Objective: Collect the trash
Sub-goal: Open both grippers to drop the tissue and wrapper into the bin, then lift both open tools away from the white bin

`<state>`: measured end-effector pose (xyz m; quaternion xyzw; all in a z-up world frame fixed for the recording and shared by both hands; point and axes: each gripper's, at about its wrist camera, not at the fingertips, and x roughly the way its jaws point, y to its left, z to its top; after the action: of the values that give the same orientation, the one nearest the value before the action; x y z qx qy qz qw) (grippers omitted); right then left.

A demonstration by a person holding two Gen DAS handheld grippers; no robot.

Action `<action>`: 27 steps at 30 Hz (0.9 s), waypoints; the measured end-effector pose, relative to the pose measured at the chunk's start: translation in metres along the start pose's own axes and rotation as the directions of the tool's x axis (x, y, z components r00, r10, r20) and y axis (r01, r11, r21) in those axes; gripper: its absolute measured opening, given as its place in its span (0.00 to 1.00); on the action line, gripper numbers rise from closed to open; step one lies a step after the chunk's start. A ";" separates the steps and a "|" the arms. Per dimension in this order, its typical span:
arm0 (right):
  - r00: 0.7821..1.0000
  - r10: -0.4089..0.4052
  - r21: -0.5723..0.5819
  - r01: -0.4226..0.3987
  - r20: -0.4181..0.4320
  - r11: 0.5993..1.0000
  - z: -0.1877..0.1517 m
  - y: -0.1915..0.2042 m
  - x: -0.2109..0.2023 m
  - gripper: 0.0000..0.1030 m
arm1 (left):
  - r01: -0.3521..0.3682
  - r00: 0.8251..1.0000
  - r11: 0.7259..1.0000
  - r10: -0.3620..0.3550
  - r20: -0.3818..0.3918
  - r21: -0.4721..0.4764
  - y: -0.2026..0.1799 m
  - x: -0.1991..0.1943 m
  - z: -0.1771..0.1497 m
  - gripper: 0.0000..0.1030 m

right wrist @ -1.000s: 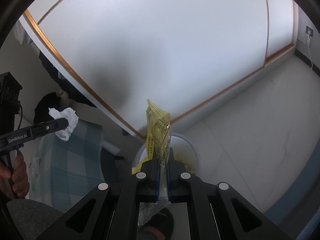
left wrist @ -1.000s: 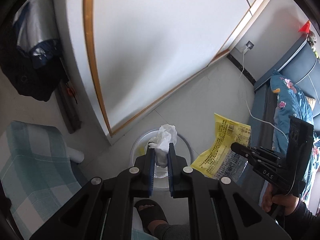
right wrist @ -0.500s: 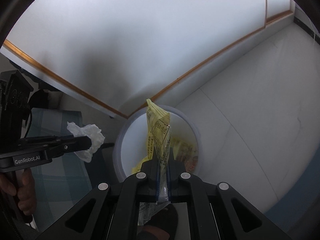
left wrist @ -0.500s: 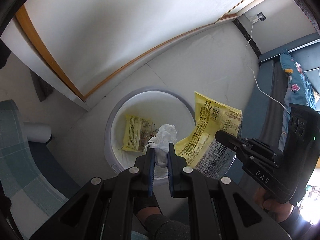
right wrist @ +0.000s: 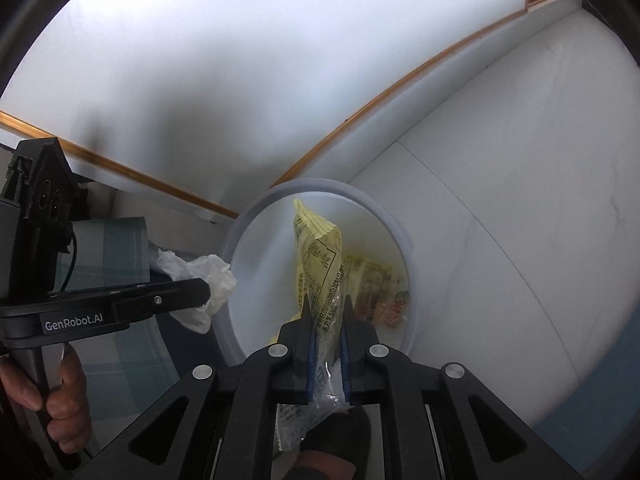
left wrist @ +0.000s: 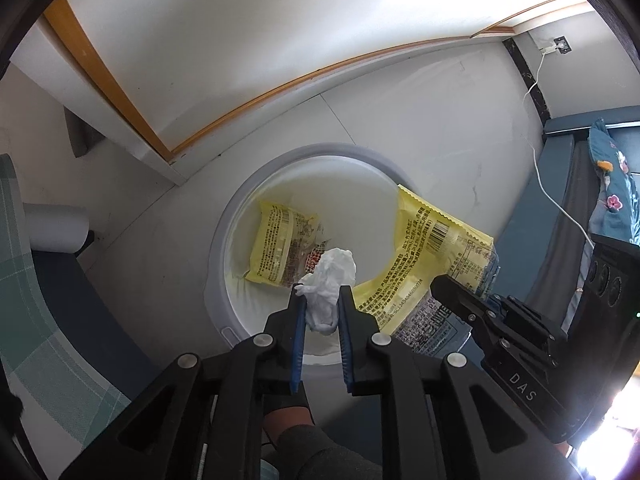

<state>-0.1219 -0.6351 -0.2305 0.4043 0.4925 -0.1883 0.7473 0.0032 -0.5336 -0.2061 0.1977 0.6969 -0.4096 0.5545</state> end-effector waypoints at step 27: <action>0.989 0.032 -0.039 -0.026 0.143 0.999 0.000 0.013 -0.074 0.37 | -0.189 0.959 0.980 0.173 0.224 0.055 -0.009 -0.078 -0.046 0.54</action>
<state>-0.1456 -0.6359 -0.1595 0.3829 0.4350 -0.1969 0.7908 -0.0075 -0.4887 -0.1279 0.2353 0.5947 -0.4024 0.6550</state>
